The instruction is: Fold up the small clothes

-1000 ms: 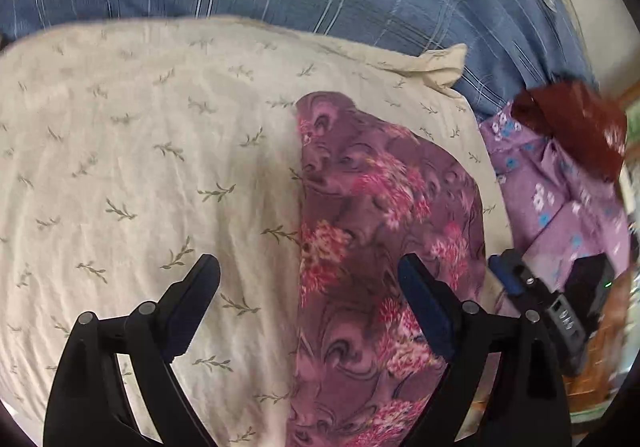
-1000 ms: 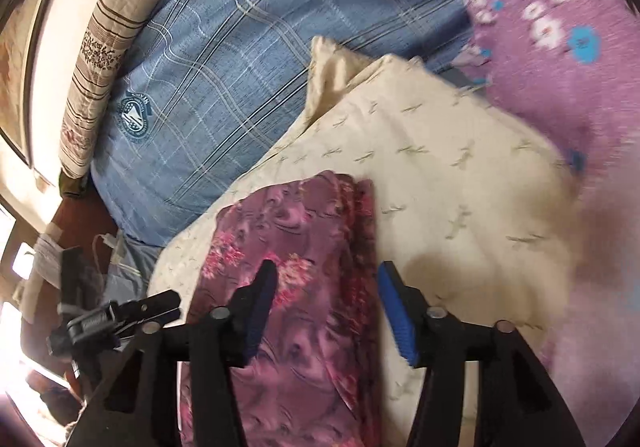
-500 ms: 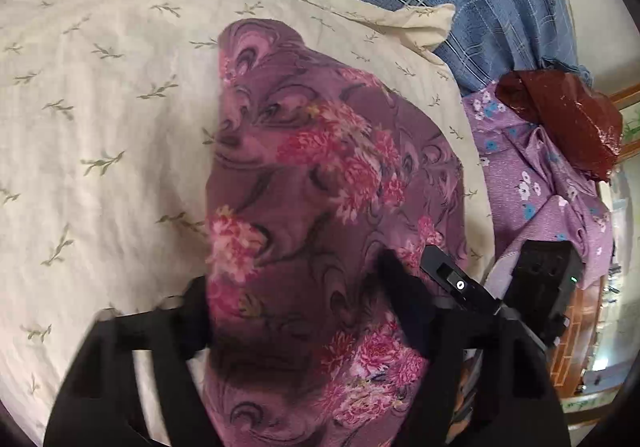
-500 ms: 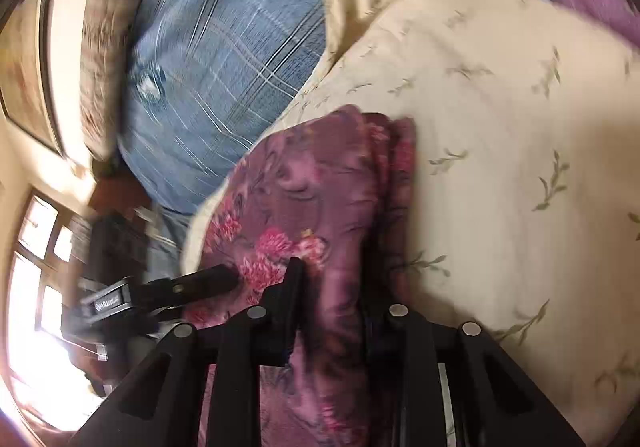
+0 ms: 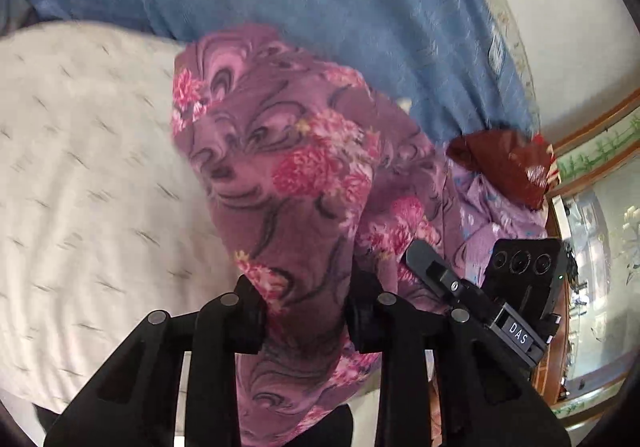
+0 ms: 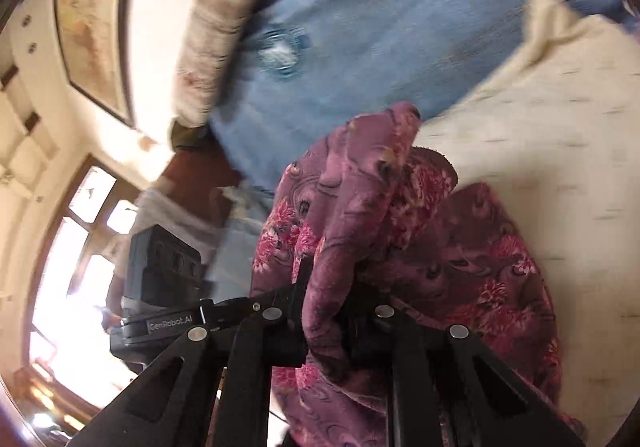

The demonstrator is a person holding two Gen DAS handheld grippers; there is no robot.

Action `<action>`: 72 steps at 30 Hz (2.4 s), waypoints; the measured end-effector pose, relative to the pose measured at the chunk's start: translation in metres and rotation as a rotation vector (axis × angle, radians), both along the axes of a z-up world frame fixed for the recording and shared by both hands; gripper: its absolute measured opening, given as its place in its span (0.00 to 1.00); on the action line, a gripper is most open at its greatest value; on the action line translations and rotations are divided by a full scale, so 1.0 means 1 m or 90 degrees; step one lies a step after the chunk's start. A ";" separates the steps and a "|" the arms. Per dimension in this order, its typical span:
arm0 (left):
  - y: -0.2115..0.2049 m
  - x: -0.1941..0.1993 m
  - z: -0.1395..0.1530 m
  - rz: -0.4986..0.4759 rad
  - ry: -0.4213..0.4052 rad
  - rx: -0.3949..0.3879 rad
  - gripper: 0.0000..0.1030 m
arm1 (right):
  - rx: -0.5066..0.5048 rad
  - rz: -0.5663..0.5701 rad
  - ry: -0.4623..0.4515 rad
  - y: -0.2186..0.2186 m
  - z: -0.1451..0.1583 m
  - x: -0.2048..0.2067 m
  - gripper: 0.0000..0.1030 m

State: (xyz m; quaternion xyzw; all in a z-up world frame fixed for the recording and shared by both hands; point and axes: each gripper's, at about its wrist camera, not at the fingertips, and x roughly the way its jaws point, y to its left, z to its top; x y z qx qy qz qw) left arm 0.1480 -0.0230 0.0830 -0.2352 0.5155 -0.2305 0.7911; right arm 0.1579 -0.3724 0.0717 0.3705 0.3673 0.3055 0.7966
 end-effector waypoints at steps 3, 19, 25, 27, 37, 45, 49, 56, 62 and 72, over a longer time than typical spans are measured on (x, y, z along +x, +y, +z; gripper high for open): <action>0.043 0.008 0.020 0.051 -0.022 0.023 0.28 | 0.037 0.032 -0.001 0.041 0.007 0.014 0.13; 0.088 0.093 -0.117 0.117 0.031 0.184 0.88 | -0.301 0.026 0.071 0.110 -0.107 0.096 0.37; 0.132 0.057 -0.084 0.144 0.037 0.099 0.85 | -0.273 0.009 0.065 0.097 -0.072 0.058 0.42; 0.141 0.031 -0.078 0.143 0.034 0.094 0.86 | -0.264 0.017 0.052 0.095 -0.066 0.033 0.42; 0.120 -0.026 -0.099 0.093 0.078 0.130 0.85 | -0.217 0.006 0.120 0.080 -0.086 -0.021 0.49; 0.138 0.065 -0.054 0.110 0.059 0.058 0.86 | -0.149 -0.026 0.098 0.058 -0.056 0.041 0.62; 0.147 0.124 -0.082 0.104 0.149 0.021 0.86 | -0.056 -0.023 0.152 0.065 -0.081 0.100 0.62; 0.125 0.153 -0.080 0.065 0.069 0.022 0.31 | -0.081 0.046 0.112 0.103 -0.097 0.139 0.13; 0.106 0.160 -0.086 0.082 -0.074 0.202 0.30 | -0.286 0.026 -0.097 0.122 -0.045 0.112 0.13; 0.148 0.122 -0.056 0.099 -0.019 0.086 0.32 | -0.235 -0.022 0.003 0.091 -0.059 0.096 0.30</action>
